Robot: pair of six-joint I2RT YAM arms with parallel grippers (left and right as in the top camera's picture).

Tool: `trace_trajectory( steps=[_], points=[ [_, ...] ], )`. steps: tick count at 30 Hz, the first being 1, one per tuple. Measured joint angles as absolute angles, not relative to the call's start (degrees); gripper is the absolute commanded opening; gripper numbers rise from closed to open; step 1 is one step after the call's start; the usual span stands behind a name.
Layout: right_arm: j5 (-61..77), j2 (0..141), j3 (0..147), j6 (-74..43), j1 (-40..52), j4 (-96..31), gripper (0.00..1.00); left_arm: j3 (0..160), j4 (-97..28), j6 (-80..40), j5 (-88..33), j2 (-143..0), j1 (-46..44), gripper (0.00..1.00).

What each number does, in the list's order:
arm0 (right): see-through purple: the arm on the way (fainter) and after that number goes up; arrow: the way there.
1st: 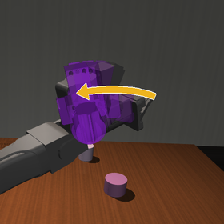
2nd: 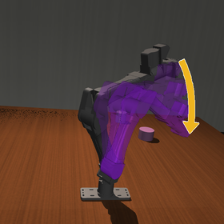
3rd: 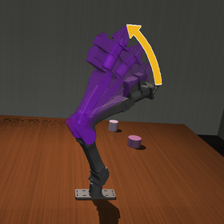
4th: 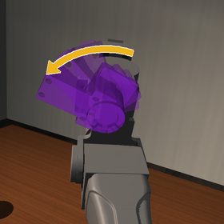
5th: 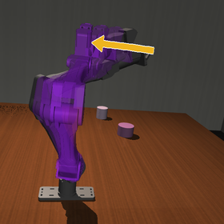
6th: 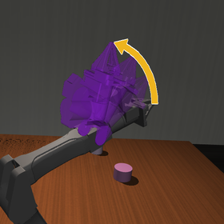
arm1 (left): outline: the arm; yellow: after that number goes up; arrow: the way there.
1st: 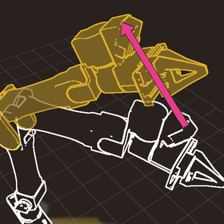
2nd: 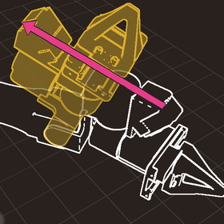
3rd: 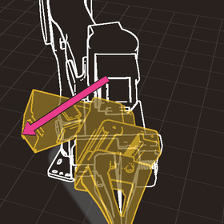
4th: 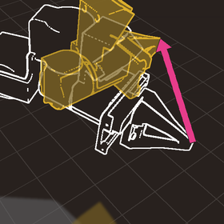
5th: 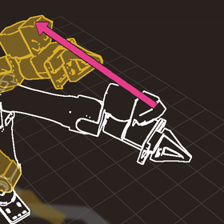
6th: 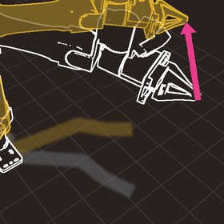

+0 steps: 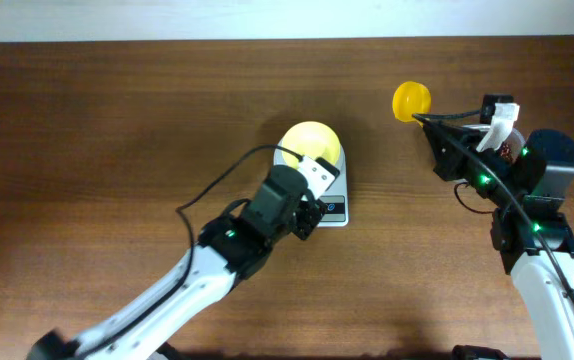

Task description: Scoop item into bowl and weigh 50g on scale

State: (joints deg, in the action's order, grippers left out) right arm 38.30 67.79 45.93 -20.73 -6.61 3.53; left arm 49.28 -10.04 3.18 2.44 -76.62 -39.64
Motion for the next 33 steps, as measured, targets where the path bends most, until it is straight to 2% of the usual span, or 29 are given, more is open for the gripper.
trace_trajectory(
  steps=[3, 5, 8, 13, 21, 25, 33],
  points=[
    [38.1, 68.1, 46.0, -22.7, -6.6, 12.8, 0.04, 49.8, -8.6, -0.1, 4.3, -66.2, -37.4, 0.0],
    [37.9, 68.1, 46.1, -23.8, -6.6, 19.3, 0.04, 51.5, -5.3, -1.8, 8.6, -59.6, -31.8, 0.0],
    [35.6, 68.1, 46.2, -24.8, -6.6, 22.2, 0.04, 52.6, 2.2, -3.0, 15.9, -55.8, -22.0, 0.01],
    [28.1, 68.1, 46.2, -27.4, -6.6, 22.4, 0.04, 52.8, 17.6, -4.4, 21.2, -62.7, -9.5, 0.01],
    [20.8, 68.1, 46.2, -30.2, -6.6, 24.4, 0.04, 52.8, 34.2, -5.0, 22.7, -77.8, -7.4, 0.0],
    [19.7, 68.1, 46.2, -31.4, -6.6, 24.5, 0.04, 54.7, 30.6, -5.9, 22.9, -80.7, -6.0, 0.0],
    [19.3, 68.1, 46.2, -33.0, -6.6, 24.4, 0.04, 75.4, -9.5, 0.2, 6.1, -81.0, -6.0, 0.0]
  ],
)
